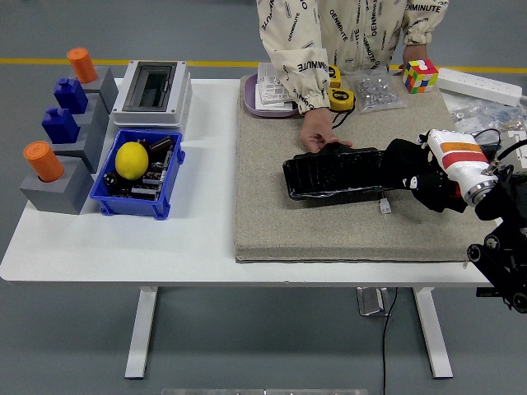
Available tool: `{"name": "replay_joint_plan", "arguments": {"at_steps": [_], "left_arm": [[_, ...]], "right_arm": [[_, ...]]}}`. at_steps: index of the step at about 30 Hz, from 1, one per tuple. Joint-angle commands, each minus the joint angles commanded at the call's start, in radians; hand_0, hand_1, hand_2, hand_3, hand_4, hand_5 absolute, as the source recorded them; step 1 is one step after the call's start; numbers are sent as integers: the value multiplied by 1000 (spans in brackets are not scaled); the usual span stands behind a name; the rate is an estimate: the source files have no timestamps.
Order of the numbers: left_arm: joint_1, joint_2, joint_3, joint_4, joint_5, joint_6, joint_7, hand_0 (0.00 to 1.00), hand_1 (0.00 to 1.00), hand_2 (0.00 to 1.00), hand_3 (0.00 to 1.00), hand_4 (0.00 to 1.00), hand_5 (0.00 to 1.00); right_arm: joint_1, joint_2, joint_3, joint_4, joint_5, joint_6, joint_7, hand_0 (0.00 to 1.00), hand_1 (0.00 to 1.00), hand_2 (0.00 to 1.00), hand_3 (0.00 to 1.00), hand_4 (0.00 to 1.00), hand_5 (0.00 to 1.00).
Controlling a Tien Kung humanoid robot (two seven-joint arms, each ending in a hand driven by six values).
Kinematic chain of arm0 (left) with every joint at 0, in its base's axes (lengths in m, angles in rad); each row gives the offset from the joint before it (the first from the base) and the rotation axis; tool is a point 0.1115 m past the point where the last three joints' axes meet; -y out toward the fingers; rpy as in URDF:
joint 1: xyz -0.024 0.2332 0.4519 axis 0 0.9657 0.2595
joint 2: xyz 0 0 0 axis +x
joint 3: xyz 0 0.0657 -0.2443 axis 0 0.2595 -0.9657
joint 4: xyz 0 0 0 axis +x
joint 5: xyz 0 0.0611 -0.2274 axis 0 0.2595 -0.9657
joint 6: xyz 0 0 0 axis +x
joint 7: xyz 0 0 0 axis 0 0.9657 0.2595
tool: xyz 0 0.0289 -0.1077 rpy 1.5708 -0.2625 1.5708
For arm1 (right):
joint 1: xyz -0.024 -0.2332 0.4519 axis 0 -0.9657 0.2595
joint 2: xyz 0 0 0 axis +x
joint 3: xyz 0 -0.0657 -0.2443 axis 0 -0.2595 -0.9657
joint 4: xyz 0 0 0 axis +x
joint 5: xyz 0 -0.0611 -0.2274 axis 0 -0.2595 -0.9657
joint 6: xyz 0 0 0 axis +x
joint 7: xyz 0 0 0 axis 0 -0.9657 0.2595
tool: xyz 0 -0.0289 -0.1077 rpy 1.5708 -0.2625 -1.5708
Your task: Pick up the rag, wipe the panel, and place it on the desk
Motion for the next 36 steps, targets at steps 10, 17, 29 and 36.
{"name": "replay_joint_plan", "arguments": {"at_steps": [10, 17, 29, 36], "left_arm": [[-2, 0, -1, 0, 0, 0, 0, 650, 696, 743, 566, 599, 477], [-4, 2, 1, 0, 1, 0, 0, 650, 696, 742, 566, 599, 477], [-3, 6, 10, 0, -1, -1, 0, 651, 696, 742, 566, 599, 477], [-1, 6, 10, 0, 1, 0, 2, 651, 696, 742, 566, 599, 477]], "right_arm": [[19, 16, -32, 2, 5, 2, 0, 220, 310, 352, 395, 998, 93], [29, 32, -55, 1, 9, 4, 0, 220, 310, 352, 396, 998, 94], [78, 81, -111, -23, 14, 4, 5, 219, 311, 353, 396, 998, 95], [109, 106, -112, -81, 16, 1, 16, 219, 311, 353, 396, 998, 96]]}}
